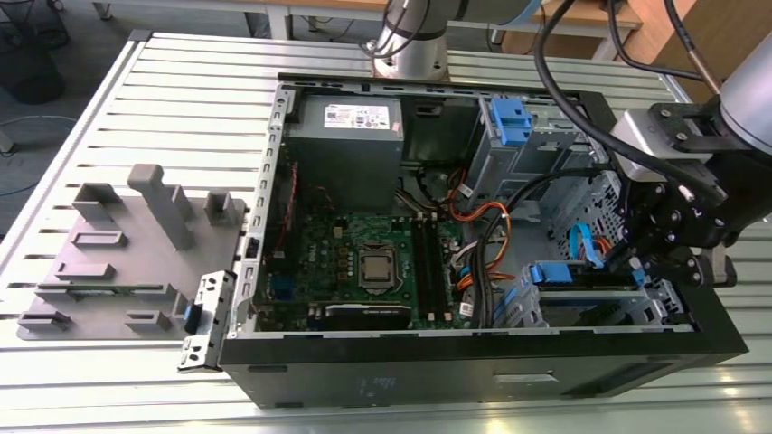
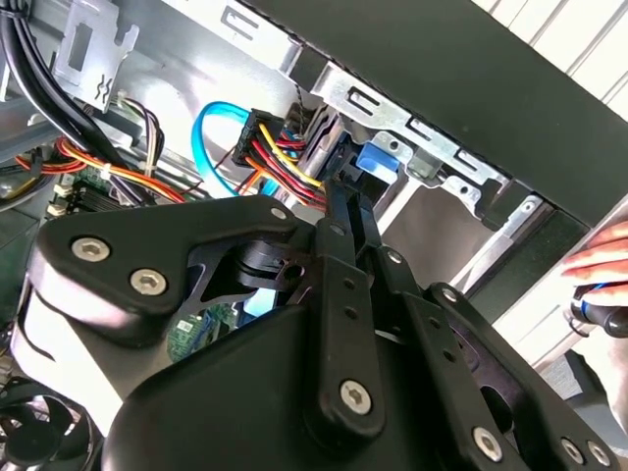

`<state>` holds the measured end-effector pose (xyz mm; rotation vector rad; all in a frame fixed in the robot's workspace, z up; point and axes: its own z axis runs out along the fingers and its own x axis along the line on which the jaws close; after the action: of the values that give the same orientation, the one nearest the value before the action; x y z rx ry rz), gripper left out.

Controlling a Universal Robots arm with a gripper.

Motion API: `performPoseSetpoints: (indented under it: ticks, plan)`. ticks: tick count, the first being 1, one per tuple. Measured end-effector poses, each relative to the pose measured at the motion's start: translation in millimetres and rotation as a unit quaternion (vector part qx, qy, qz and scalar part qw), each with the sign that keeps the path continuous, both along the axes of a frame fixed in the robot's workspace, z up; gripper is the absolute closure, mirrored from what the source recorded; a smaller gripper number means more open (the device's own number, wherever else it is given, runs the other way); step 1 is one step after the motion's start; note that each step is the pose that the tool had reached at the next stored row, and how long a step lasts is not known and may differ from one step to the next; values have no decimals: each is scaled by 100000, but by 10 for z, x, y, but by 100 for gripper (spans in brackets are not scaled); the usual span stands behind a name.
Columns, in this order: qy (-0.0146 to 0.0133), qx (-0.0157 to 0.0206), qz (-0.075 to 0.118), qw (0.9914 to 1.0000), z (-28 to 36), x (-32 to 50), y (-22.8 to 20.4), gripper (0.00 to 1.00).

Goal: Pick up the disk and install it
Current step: 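Insert the second disk wire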

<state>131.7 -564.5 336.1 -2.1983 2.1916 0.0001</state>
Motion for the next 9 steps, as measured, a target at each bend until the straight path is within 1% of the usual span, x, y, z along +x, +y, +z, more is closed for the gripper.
performPoseSetpoints:
  ticks: [9]
  plan:
    - [0, -11, -10, 100000, -4, -11, 19, 84]
